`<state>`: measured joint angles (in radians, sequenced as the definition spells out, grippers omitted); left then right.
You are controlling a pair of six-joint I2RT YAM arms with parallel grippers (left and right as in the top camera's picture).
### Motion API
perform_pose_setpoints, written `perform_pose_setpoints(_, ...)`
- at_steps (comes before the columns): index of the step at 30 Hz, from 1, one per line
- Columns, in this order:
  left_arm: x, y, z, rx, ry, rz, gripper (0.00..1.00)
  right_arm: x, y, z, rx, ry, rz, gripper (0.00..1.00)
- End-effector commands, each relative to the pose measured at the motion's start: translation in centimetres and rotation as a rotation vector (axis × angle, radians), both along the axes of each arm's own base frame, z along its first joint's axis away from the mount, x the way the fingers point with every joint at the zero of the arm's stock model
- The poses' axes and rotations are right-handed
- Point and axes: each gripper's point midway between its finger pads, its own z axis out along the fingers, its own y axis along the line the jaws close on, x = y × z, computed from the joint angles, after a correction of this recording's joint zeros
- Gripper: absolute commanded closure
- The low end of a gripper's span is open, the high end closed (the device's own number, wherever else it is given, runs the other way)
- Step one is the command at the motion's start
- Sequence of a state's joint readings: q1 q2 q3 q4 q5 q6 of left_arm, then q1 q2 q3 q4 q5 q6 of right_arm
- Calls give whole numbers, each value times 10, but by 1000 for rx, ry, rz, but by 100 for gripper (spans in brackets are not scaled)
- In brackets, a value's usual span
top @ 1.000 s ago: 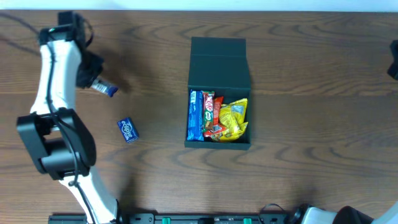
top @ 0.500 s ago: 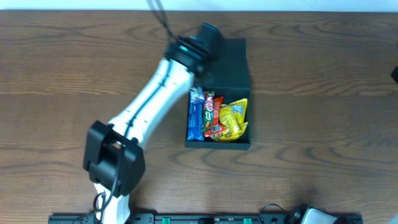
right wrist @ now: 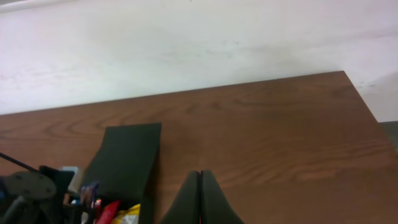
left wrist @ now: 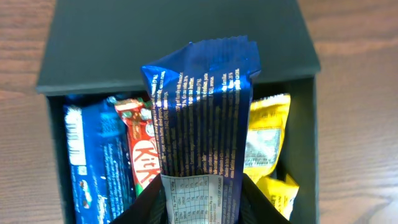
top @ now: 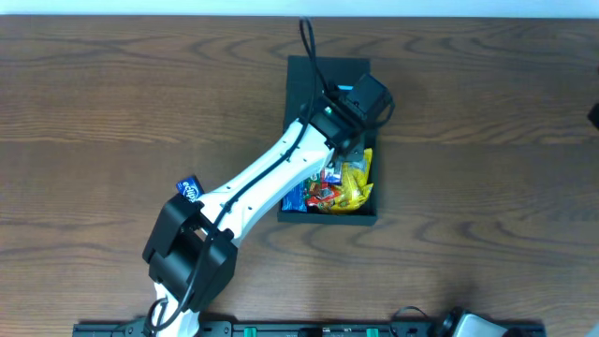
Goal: Pack container
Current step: 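Lower the dark blue bar into the box and release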
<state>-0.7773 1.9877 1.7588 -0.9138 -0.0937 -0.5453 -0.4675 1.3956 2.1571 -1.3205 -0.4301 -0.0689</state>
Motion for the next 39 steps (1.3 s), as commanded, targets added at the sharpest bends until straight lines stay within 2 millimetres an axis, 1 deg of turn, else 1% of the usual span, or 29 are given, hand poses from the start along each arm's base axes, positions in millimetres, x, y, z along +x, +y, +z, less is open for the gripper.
perform_pose_setpoints(1, 1, 7, -11, 34, 18, -27, 94, -4, 5, 5, 9, -13, 5, 98)
perform_pose_setpoints(3, 3, 9, -14, 31, 33, -38, 94, -4, 5, 5, 9, -13, 5, 99)
perform_pose_setpoints(5, 0, 5, -15, 7, 59, -84, 94, -5, 5, 5, 9, -12, 5, 98)
perform_pose_setpoints(10, -6, 2, -18, -16, 90, -106, 94, -5, 5, 5, 9, -12, 5, 98)
perform_pose_setpoints(13, -10, -2, -25, -28, 122, -111, 94, -4, 5, 5, 9, -12, 5, 98)
perform_pose_setpoints(16, -13, 1, -33, -26, 155, -53, 94, -5, 5, 4, 11, -9, 5, 98)
perform_pose_setpoints(19, -12, 2, -34, -23, 157, -19, 94, -5, 5, 4, 11, -8, 5, 99)
perform_pose_setpoints(24, -14, 2, -39, -24, 175, -3, 94, -5, 5, 4, 11, -8, 5, 98)
perform_pose_setpoints(29, -19, 2, -52, -12, 222, 2, 94, -5, 5, 4, 11, -8, 5, 98)
perform_pose_setpoints(33, -21, 5, -58, 4, 239, 5, 94, -5, 5, 4, 11, -8, 5, 98)
perform_pose_setpoints(34, -21, 5, -60, 7, 242, 5, 93, -5, 5, 4, 11, -8, 5, 97)
perform_pose_setpoints(35, -21, 5, -60, 7, 242, 4, 82, -5, 5, 4, 11, -9, 5, 97)
perform_pose_setpoints(36, -21, 5, -60, 7, 242, 4, 64, -5, 5, 4, 11, -9, 5, 97)
perform_pose_setpoints(37, -21, 5, -60, 7, 242, 4, 53, -5, 5, 4, 11, -9, 5, 97)
perform_pose_setpoints(39, -21, 4, -59, 4, 239, 4, 51, -5, 5, 4, 10, -9, 5, 97)
